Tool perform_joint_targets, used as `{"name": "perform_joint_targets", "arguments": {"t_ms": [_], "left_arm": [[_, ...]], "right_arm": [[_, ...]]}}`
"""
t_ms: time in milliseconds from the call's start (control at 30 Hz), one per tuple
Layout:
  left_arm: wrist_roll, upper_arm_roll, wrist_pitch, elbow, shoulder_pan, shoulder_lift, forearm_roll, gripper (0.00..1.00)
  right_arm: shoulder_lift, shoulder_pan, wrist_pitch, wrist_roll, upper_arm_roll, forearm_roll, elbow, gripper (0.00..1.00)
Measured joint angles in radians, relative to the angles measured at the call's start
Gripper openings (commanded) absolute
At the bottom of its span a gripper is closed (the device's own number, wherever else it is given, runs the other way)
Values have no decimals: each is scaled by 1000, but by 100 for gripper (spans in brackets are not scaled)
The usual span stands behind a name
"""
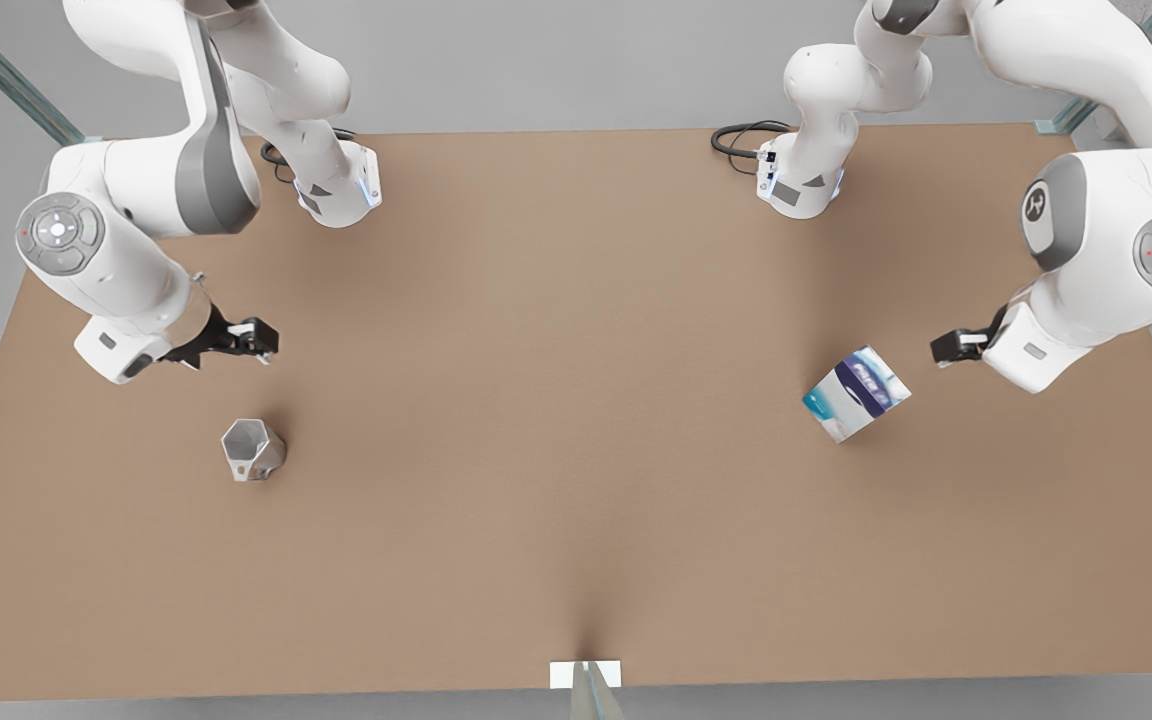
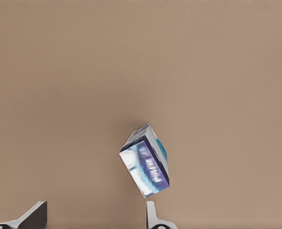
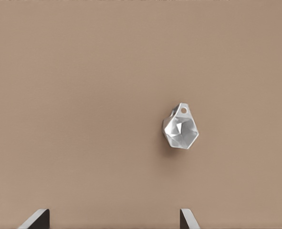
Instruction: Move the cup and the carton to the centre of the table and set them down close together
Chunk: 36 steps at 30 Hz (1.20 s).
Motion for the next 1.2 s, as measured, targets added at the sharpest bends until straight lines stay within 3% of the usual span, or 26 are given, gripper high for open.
{"name": "perform_joint_targets", "arguments": {"t_ms": [100, 300, 467, 733, 1200], "left_arm": [[0, 0, -1, 0, 1, -2, 1, 100], [0, 0, -8, -1, -1, -1, 1, 100], [-10, -2, 42, 6, -12, 33, -2, 100], [-12, 3, 42, 39, -7, 72, -35, 100], [-11, 0, 45, 45, -22, 99, -53, 100]], "right_arm": [[74, 5, 5, 3, -3, -9, 13, 100], [263, -280, 58, -17, -6, -50, -22, 100], [366, -306, 112, -15, -5, -76, -45, 100], [382, -337, 276, 139, 2, 55, -141, 100], [397, -339, 342, 170, -1, 109, -218, 100]]}}
